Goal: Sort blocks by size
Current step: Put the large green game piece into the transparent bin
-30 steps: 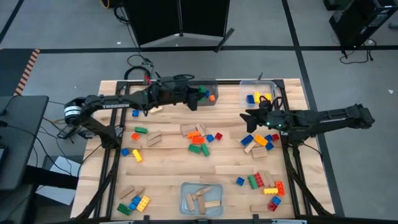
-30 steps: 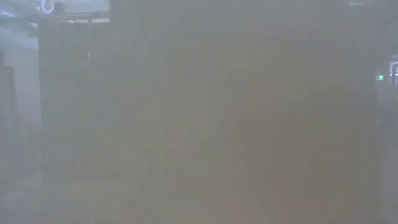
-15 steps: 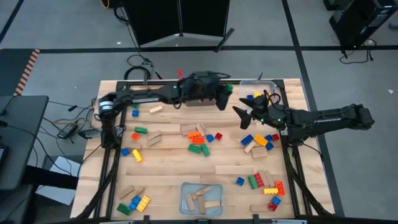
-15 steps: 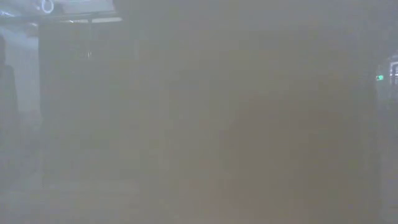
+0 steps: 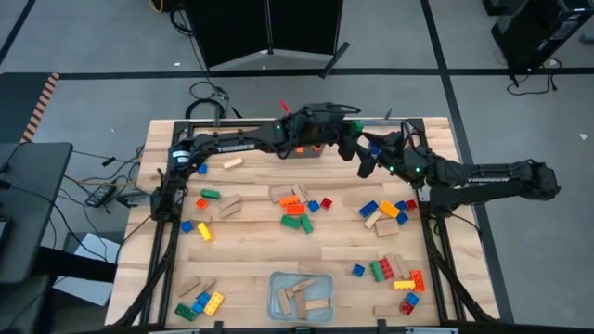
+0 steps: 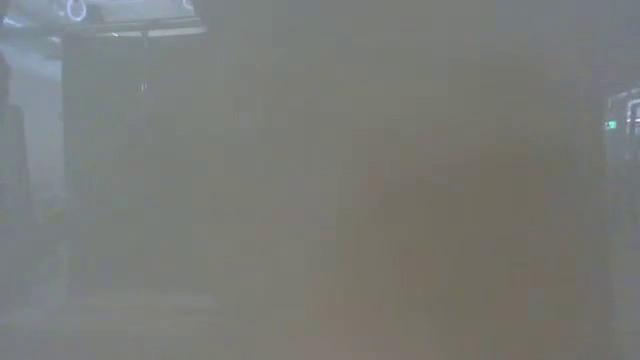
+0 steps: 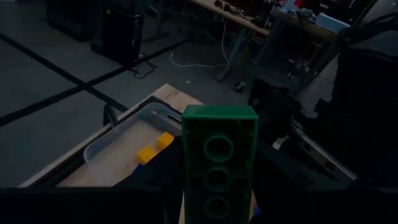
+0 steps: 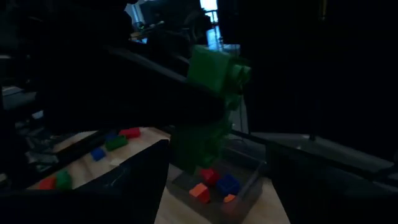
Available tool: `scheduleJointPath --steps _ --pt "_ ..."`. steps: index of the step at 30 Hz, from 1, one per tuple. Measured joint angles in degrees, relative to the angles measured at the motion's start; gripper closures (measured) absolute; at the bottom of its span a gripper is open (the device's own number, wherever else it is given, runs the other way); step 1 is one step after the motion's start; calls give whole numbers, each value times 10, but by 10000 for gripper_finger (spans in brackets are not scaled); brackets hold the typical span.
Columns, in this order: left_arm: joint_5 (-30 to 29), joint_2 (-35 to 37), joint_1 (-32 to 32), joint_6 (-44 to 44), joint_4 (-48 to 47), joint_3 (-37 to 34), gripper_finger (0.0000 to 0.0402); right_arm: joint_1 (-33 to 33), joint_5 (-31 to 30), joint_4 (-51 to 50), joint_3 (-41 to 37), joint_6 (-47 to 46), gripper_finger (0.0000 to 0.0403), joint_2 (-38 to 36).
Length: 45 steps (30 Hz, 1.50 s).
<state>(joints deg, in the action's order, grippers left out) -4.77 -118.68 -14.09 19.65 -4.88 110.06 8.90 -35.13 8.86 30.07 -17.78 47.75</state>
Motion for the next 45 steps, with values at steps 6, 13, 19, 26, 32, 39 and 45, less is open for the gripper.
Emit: scheduleJointPath --steps 6,13,19,26,32,39,45 --pt "0 0 -1 0 3 0 240 45 82 10 0 0 152 0" --pt "2 0 -1 1 3 0 240 72 161 22 1 -5 177 22" --pt "2 1 2 3 0 0 240 71 125 60 0 2 180 62" --pt "2 1 2 1 -23 1 240 74 120 96 0 29 185 68" --pt "0 1 2 0 -33 1 240 82 127 87 1 27 206 80" --pt "-4 1 2 1 -39 1 240 85 120 90 0 29 251 83" --pt "-5 1 2 4 -37 1 240 86 121 90 0 30 259 82"
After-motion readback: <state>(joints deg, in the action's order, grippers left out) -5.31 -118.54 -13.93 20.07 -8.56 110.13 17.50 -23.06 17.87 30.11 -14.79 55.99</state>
